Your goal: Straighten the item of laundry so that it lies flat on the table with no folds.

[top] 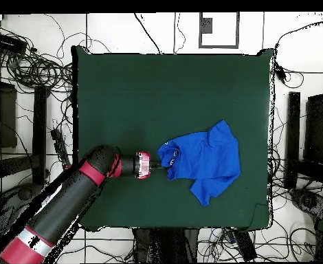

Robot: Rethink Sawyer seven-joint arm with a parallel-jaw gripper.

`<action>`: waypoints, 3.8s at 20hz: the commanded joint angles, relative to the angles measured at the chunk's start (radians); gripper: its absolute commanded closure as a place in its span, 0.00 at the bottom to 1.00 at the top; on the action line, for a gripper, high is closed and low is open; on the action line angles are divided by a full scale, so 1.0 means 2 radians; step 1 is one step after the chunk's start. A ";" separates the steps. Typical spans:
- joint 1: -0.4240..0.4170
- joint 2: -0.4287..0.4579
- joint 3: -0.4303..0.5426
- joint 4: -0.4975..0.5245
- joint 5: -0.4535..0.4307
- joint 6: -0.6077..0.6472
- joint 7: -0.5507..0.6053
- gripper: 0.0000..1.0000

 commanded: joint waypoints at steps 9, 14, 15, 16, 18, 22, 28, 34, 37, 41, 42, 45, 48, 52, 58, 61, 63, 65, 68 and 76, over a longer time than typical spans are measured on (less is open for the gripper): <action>0.085 0.042 0.003 0.016 0.250 -0.301 0.389 1.00; 0.110 0.057 0.004 0.051 0.307 -0.400 0.402 1.00; 0.113 0.057 0.010 0.065 0.319 -0.411 0.407 1.00; 0.115 0.057 0.013 0.070 0.330 -0.417 0.406 1.00; 0.114 0.035 0.052 0.099 0.336 -0.450 0.396 1.00; 0.115 0.015 0.086 0.119 0.365 -0.474 0.375 1.00; 0.127 0.069 0.046 0.109 0.465 -0.464 0.347 1.00; 0.106 0.015 0.125 0.128 0.387 -0.521 0.274 1.00; 0.030 -0.114 0.248 0.158 0.203 -0.582 0.242 1.00; 0.005 -0.145 0.266 0.160 0.154 -0.544 0.208 1.00; 0.007 -0.141 0.258 0.153 0.148 -0.535 0.221 0.00; 0.036 -0.103 0.211 0.136 0.200 -0.490 0.225 0.00; 0.044 -0.085 0.193 0.127 0.215 -0.471 0.228 0.00; 0.027 -0.118 0.216 0.139 0.172 -0.470 0.208 0.00; -0.037 -0.248 0.273 0.201 0.016 -0.443 0.138 0.00; -0.056 -0.284 0.288 0.216 -0.040 -0.414 0.125 0.00; -0.056 -0.284 0.283 0.212 -0.062 -0.390 0.125 0.00; -0.057 -0.281 0.282 0.206 -0.084 -0.373 0.128 0.00; -0.064 -0.282 0.288 0.198 -0.116 -0.354 0.126 0.00; -0.081 -0.273 0.307 0.177 -0.166 -0.366 0.147 0.00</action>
